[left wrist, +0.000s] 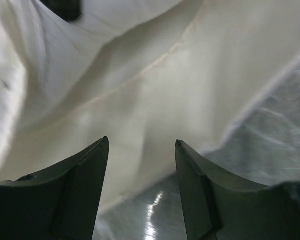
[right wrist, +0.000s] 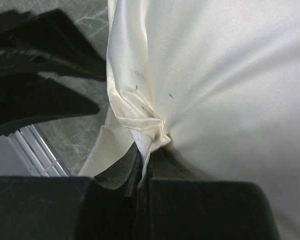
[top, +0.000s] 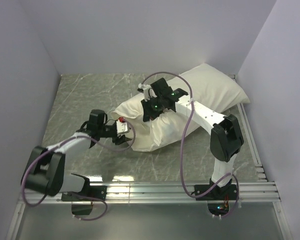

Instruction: Put the pillow into the pillowcase

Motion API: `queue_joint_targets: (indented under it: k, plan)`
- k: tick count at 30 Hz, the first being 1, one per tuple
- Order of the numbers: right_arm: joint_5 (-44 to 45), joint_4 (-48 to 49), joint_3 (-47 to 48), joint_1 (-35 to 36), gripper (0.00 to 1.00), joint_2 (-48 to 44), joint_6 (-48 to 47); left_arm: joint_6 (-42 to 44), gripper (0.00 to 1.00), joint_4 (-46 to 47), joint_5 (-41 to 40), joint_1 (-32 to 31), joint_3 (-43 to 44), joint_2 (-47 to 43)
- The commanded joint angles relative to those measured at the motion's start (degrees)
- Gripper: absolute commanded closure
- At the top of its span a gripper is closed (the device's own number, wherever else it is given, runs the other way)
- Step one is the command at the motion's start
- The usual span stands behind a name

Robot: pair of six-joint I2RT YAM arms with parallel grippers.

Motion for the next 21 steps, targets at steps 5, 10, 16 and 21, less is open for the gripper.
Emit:
queue_joint_targets:
  k: [5,10,16,21]
  plan:
    - [-6.5,3.5,-2.9,-0.9,1.00,-4.3,3.0,38.1,0.38,-16.8,5.0,-1.9,18.8,17.2]
    - [-8.0,3.5,-3.3,-1.5,1.00,-3.5,4.4,57.1,0.38,-31.2,2.0,-3.7,29.1,28.6]
    - [-11.8,3.8,-3.3,-2.6,1.00,-2.9,6.6,62.3,0.37,-36.4,-1.7,-6.4,36.1,34.5]
    - [-13.8,3.9,-3.8,-2.5,1.00,-3.0,6.6,61.8,0.33,-35.2,-6.8,-9.7,39.1,36.8]
